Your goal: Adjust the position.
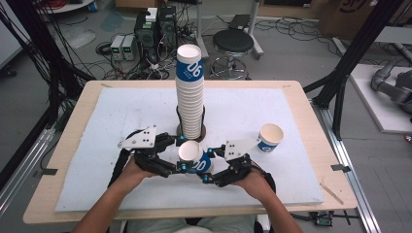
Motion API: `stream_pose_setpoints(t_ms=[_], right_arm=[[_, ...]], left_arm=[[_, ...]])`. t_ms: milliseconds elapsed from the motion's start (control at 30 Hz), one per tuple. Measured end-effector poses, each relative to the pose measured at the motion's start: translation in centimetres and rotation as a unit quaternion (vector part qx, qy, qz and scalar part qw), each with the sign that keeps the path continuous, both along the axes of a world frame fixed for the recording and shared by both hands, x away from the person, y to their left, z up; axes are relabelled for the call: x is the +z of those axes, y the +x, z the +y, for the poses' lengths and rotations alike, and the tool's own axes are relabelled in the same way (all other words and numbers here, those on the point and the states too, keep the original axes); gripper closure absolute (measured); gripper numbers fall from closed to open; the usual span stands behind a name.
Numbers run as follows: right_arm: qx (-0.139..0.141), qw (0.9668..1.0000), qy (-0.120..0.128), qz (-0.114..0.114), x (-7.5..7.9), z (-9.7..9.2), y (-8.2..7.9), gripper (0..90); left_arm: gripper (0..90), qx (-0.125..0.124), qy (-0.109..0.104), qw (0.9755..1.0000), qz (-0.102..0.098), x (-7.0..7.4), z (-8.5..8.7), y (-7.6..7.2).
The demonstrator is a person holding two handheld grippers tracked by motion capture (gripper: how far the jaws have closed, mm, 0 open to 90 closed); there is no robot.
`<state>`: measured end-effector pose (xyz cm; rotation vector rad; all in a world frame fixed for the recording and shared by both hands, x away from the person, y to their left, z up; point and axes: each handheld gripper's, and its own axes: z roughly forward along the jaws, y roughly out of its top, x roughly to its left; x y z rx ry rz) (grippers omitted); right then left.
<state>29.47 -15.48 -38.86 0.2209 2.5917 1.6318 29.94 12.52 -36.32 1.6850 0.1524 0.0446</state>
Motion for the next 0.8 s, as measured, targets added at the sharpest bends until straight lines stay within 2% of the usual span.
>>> stream_pose_setpoints(t_ms=[133, 200, 300, 400, 500, 600, 667, 800], right_arm=[[-0.002, 0.9999, -0.009, -0.007, 0.1, -0.1, 0.0, 38.3], [-0.002, 0.9999, -0.010, -0.002, 0.1, 0.0, 0.0, 38.3], [-0.003, 0.9997, -0.025, -0.004, 0.0, 0.0, 0.1, 38.2], [-0.001, 0.9994, -0.033, -0.005, 0.1, -0.1, 0.1, 38.2], [-0.001, 0.9990, -0.045, -0.007, 0.4, -0.3, 0.1, 38.2], [-0.003, 0.9981, -0.062, -0.007, 0.8, -0.6, 0.2, 38.2], [-0.003, 0.9979, -0.064, -0.006, 0.9, -0.7, 0.3, 38.2], [0.000, 0.9965, -0.083, -0.013, 1.4, -0.8, 0.3, 38.2]], left_arm=[[32.2, 0.000, 0.000, 1.0000, 0.002, -0.1, 0.0, 0.0], [32.0, 0.001, 0.006, 1.0000, 0.005, -0.2, -0.1, 0.1], [30.3, 0.012, 0.019, 0.9996, 0.014, -0.3, -0.2, 0.0], [18.8, 0.017, 0.033, 0.9988, 0.031, -0.3, -0.4, 0.1], [17.2, 0.020, 0.042, 0.9980, 0.044, -0.1, -0.3, 0.2], [17.2, 0.013, 0.044, 0.9979, 0.046, 0.0, 0.1, 0.2], [17.2, 0.009, 0.058, 0.9973, 0.042, 0.2, 0.2, 0.2], [17.2, 0.009, 0.070, 0.9965, 0.045, 0.5, 0.5, 0.3]])
